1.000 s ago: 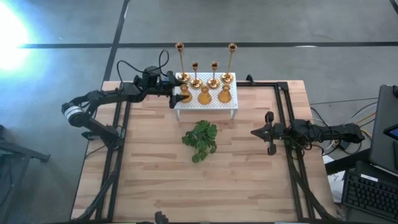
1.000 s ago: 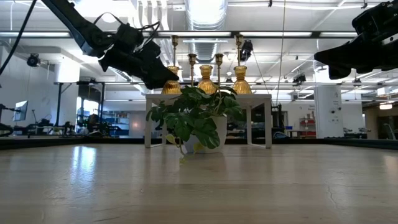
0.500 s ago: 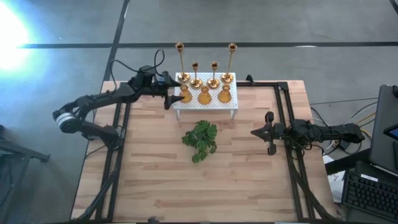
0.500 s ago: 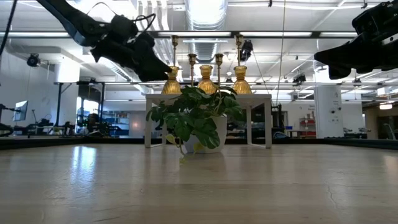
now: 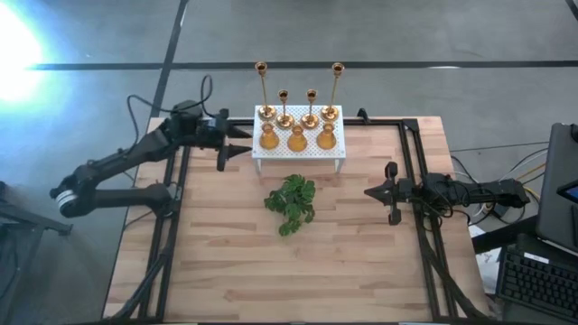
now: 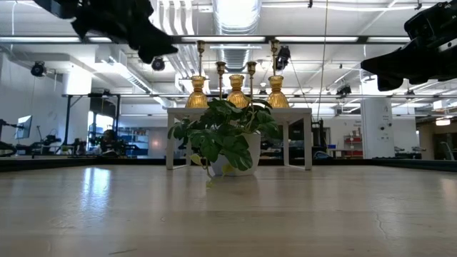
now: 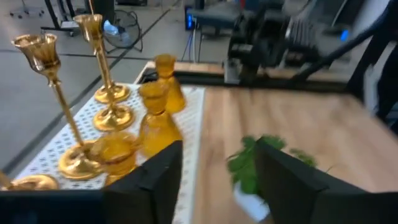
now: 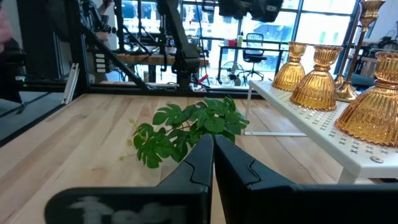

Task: Pick & Place candle stick holders
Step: Return to Home Position

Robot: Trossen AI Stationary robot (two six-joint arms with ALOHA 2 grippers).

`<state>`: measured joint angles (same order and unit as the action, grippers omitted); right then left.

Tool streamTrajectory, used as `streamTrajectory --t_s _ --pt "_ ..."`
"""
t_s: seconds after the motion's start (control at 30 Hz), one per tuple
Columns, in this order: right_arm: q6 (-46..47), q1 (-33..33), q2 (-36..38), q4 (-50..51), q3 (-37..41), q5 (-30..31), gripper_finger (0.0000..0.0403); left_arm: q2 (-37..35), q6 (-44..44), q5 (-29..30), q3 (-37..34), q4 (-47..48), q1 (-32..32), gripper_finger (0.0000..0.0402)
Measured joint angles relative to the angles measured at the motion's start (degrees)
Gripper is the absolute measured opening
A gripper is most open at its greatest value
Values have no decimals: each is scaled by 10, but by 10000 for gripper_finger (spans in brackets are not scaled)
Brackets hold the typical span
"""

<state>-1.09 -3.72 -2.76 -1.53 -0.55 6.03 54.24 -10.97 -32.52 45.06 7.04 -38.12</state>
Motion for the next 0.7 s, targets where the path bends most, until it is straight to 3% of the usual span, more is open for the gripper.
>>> streamTrajectory --t_s 0.13,0.33,0.43,0.57,0.7 --pt "0 0 0 0 0 0 9 -41 94 0 0 -17 14 168" --pt "0 0 0 0 0 0 9 -88 199 0 5 -21 14 161" --pt "0 0 0 0 0 0 9 -123 190 -14 11 -25 15 161" --pt "0 0 0 0 0 0 9 -174 143 -87 -11 -13 49 161" --pt "0 0 0 0 0 0 9 -237 89 -82 -75 6 107 161"
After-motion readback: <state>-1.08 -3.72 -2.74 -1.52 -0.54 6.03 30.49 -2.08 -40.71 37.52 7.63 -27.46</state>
